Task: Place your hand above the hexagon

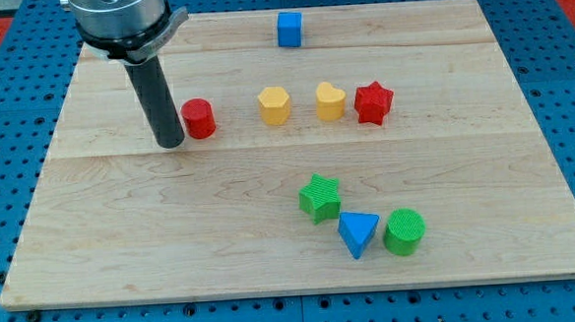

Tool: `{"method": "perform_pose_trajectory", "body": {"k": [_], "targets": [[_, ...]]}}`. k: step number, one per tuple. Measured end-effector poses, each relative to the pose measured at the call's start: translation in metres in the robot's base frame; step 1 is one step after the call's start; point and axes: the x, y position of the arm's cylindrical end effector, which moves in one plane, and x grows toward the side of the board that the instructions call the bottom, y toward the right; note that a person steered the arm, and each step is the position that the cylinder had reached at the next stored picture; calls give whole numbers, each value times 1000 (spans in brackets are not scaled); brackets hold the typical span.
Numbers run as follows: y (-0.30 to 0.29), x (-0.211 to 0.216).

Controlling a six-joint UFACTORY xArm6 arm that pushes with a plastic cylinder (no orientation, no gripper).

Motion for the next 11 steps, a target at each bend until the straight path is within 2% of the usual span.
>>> {"method": "perform_pose_trajectory", "body": {"k": [1,2,4,8,10,11], "targets": [[28,-8],[24,-9],[-36,2],[-97,21],[-36,-90],[9,-101]]}}
